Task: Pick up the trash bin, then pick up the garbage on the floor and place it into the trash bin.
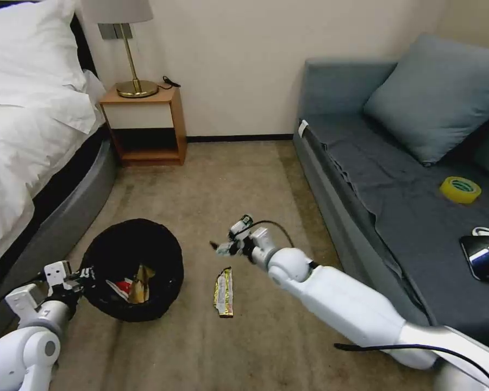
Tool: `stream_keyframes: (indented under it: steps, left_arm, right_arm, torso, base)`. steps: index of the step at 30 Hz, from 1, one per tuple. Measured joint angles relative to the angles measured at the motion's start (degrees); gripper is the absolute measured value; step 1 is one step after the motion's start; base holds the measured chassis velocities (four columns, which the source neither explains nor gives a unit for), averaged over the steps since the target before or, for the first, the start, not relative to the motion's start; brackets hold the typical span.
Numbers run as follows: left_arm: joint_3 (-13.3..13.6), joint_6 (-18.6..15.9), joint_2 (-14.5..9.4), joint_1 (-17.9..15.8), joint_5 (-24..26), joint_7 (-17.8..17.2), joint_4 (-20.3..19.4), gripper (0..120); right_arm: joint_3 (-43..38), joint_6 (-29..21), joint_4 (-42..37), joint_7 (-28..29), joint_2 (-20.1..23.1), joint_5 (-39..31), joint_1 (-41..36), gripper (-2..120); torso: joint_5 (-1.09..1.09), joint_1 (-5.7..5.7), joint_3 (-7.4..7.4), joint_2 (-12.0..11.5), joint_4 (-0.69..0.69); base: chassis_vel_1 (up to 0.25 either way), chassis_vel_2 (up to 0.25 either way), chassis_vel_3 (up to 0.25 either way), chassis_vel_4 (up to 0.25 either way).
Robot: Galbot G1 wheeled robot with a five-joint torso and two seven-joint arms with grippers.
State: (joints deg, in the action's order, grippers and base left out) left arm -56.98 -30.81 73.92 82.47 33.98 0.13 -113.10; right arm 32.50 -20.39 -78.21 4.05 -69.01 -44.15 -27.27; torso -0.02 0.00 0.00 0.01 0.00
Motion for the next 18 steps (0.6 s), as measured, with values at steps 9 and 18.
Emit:
stream_keyframes:
  steps: [9, 18]
  left_arm:
    - [-3.3, 0.2, -1.4, -0.5, 0.8, -0.3, 1.4, 4]
    - [-3.8, 0.4, -1.6, -0.8, 1.5, 0.2, 2.0, 4]
  right_arm:
    - [1.9, -11.7, 11.5, 2.2, -6.4, -8.1, 0.7, 100]
    - [1.5, -14.6, 21.6, 0.7, -10.0, -8.6, 0.7, 100]
  torso:
    - [0.00, 0.00, 0.00, 0.0, 0.01]
    - [0.01, 0.00, 0.00, 0.0, 0.00]
  base:
    - [0.000, 0.000, 0.000, 0.000]
    - [0.000, 0.000, 0.000, 0.000]
